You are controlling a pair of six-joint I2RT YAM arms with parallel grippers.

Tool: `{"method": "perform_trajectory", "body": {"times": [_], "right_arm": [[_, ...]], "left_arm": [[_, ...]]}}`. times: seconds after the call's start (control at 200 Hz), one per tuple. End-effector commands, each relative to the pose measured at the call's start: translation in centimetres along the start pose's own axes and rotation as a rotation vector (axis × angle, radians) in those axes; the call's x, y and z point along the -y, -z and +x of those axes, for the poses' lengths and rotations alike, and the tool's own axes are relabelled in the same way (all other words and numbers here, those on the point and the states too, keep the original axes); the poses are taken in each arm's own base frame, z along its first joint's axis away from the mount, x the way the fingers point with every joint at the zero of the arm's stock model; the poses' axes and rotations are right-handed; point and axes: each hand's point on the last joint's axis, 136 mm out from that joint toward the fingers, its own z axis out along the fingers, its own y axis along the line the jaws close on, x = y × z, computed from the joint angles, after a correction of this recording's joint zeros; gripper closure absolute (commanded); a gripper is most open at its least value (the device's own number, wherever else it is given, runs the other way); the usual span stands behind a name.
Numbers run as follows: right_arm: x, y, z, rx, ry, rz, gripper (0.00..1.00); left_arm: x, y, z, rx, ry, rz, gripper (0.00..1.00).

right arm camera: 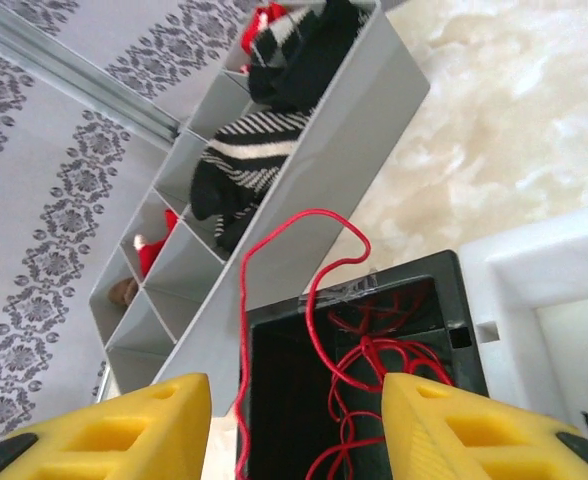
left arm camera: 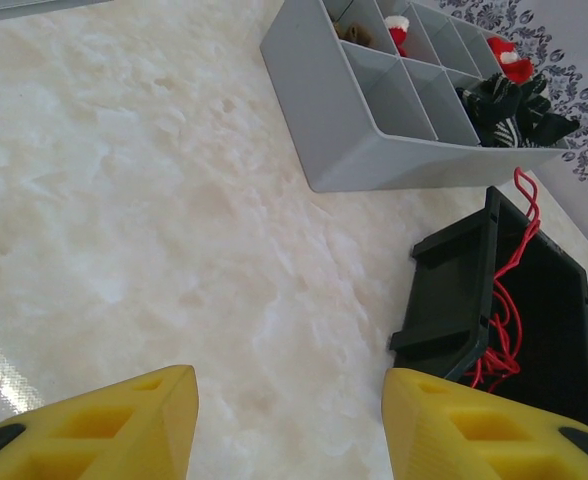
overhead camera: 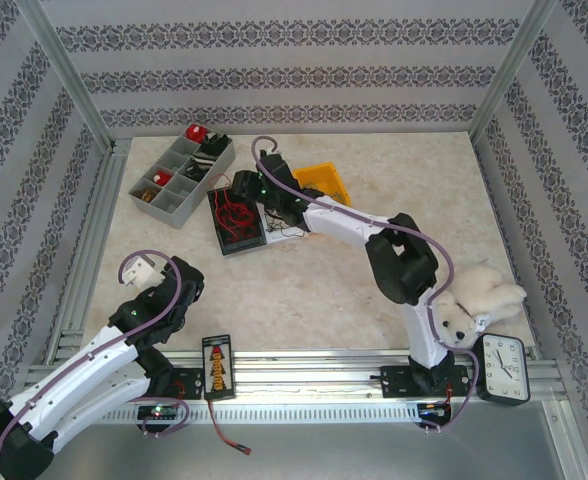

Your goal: Untangle the cables

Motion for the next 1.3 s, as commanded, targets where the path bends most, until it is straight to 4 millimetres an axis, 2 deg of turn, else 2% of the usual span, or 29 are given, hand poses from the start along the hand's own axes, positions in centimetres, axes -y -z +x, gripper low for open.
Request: {"method": "perform_trajectory", "body": {"times": [0.0, 0.13, 0.315, 0.455, 0.61, 0.899, 0.999, 1.134, 1.294], "right_arm": [[-2.2, 1.0, 1.2, -0.09, 0.098, -0.083, 0.55], [-3.7, 0.3, 3.2, -0.218, 0.141, -0.16, 0.55], [-5.0, -2.9, 5.2, -0.328, 0.126, -0.229, 0.58], [-4.6, -5.5, 5.7, -0.356, 0.092, -0.222, 0.59], [-3.6, -7.3, 6.5, -0.376, 0.095, -0.19, 0.59], [-2.2, -8.4, 7.1, -0.385, 0.107, -0.151, 0.59], [-1.8, -8.7, 7.5, -0.391, 0.103, -0.142, 0.63], [-1.7, -8.9, 7.3, -0.383, 0.105, -0.145, 0.75], [-2.0, -9.2, 6.9, -0.379, 0.103, -0.161, 0.76]], "left_arm": [[0.4, 0.4, -1.4, 0.048, 0.009, 0.015, 0.48], [-0.7, 0.7, -1.8, 0.067, 0.02, -0.015, 0.48], [-1.4, 0.8, -1.7, 0.053, 0.03, -0.032, 0.48], [-1.2, 0.9, -1.7, 0.042, 0.034, -0.039, 0.48], [-0.8, 1.2, -2.4, 0.056, 0.016, -0.039, 0.48], [-0.7, 0.8, -2.0, 0.051, 0.003, -0.053, 0.48], [-0.7, 0.6, -1.6, 0.039, 0.006, -0.056, 0.48], [-0.8, 0.5, -1.5, 0.036, 0.009, -0.057, 0.48], [-0.8, 0.6, -1.8, 0.041, 0.01, -0.058, 0.48]]}}
